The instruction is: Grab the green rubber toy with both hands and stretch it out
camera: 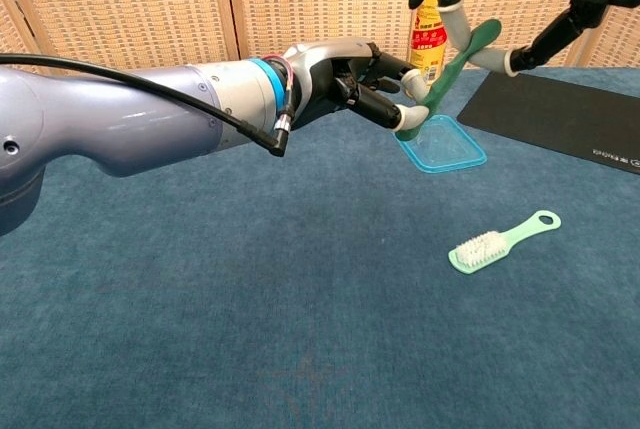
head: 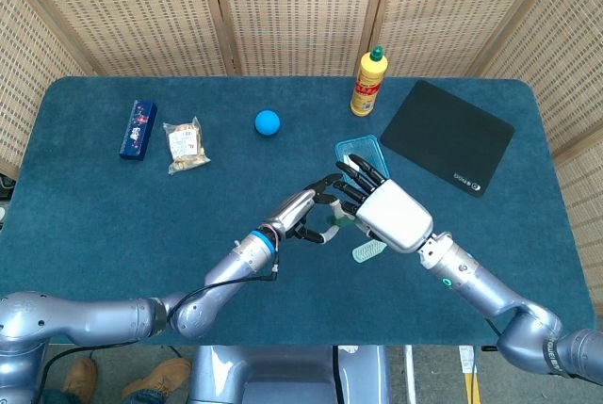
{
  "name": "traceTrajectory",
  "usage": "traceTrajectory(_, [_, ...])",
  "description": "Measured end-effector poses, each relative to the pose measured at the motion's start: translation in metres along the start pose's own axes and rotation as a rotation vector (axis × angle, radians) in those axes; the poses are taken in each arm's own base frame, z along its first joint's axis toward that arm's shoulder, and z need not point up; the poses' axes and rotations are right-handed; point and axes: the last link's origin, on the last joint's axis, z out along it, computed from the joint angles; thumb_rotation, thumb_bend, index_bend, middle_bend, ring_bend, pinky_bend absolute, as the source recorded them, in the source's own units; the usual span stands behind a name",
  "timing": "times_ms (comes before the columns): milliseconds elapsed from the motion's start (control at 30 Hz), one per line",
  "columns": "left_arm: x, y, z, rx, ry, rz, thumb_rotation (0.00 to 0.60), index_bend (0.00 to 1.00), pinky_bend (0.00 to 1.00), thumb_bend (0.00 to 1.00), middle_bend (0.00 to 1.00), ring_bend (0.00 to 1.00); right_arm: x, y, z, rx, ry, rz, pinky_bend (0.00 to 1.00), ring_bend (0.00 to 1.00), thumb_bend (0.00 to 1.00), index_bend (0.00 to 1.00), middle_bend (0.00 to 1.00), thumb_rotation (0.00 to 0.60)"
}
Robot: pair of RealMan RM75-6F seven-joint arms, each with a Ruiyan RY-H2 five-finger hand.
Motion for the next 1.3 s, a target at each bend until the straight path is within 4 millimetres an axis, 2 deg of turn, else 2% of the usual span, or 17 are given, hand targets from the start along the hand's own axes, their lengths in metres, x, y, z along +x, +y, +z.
traceTrajectory(400, [0.003,-0.002,0.0,0.002,0.002,-0.003,0.6,0.76,0.0,0.48,0.0,0.0,0.001,0.007,-0.007,0.013,0.046,-0.071,0.0,0.01,0.64,0.79,0.37,0.6])
traceTrajectory(600, [0.013,-0.009,-0.003,0.015,0.025,0.003,0.6,0.77,0.0,0.48,0.0,0.0,0.004,0.01,-0.008,0.005,0.067,-0.096,0.0,0.01,0.64,0.8,0.37,0.6])
traceTrajectory(967, [0.05,-0.034,-0.017,0.071,0.11,0.016,0.6,0.77,0.0,0.48,0.0,0.0,0.015,0.025,-0.014,-0.041,0.116,-0.141,0.0,0.01,0.64,0.8,0.37,0.6])
traceTrajectory(1300, [0.103,-0.068,-0.044,0.144,0.219,0.067,0.6,0.77,0.0,0.48,0.0,0.0,0.022,0.042,-0.024,-0.096,0.122,-0.18,0.0,0.01,0.64,0.8,0.37,0.6])
